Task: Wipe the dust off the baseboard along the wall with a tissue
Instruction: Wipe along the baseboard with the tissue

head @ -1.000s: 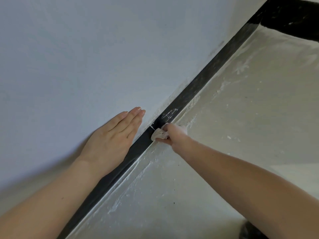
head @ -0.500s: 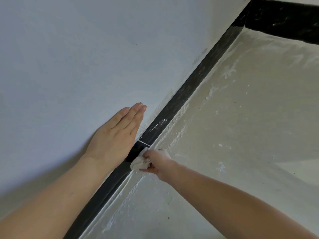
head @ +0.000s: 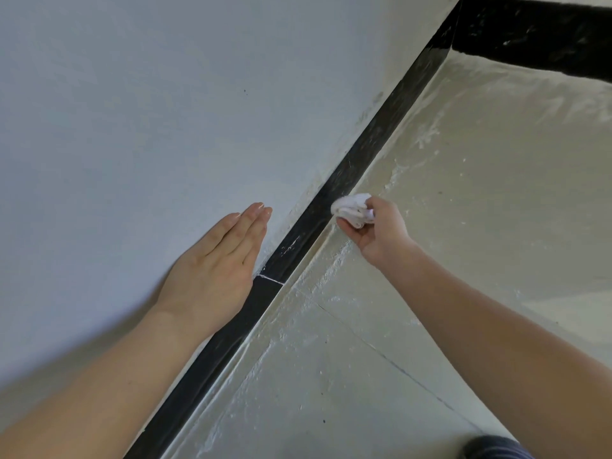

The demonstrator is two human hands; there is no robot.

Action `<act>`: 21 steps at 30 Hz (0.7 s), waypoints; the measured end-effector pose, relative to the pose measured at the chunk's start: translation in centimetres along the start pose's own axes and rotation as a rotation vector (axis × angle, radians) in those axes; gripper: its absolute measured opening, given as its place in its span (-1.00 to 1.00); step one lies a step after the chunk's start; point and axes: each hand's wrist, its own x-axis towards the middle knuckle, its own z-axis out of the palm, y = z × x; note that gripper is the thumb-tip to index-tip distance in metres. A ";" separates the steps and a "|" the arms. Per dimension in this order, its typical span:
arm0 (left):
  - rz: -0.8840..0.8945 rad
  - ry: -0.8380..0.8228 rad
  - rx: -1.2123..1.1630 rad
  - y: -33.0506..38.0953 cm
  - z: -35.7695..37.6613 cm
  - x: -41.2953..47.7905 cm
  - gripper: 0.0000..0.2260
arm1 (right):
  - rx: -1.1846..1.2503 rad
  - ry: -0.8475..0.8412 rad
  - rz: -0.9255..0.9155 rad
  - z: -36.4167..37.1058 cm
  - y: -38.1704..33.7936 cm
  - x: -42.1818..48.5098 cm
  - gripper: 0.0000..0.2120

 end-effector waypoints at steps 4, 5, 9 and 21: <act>-0.010 0.003 -0.052 0.0 0.1 0.0 -0.47 | -0.702 0.112 -0.187 -1.5 2.9 -2.5 -0.84; -0.012 0.009 -0.059 0.0 0.0 -0.1 -0.45 | -0.807 0.073 -0.231 -1.5 3.7 -3.0 -0.84; -0.006 0.015 -0.052 -0.1 -0.3 -0.1 -0.47 | -0.796 -0.113 0.072 -0.8 7.4 -4.0 -0.94; 0.026 -0.002 -0.070 -0.4 -0.6 -0.1 -0.45 | -0.416 -0.065 0.164 4.1 2.1 -2.0 -0.95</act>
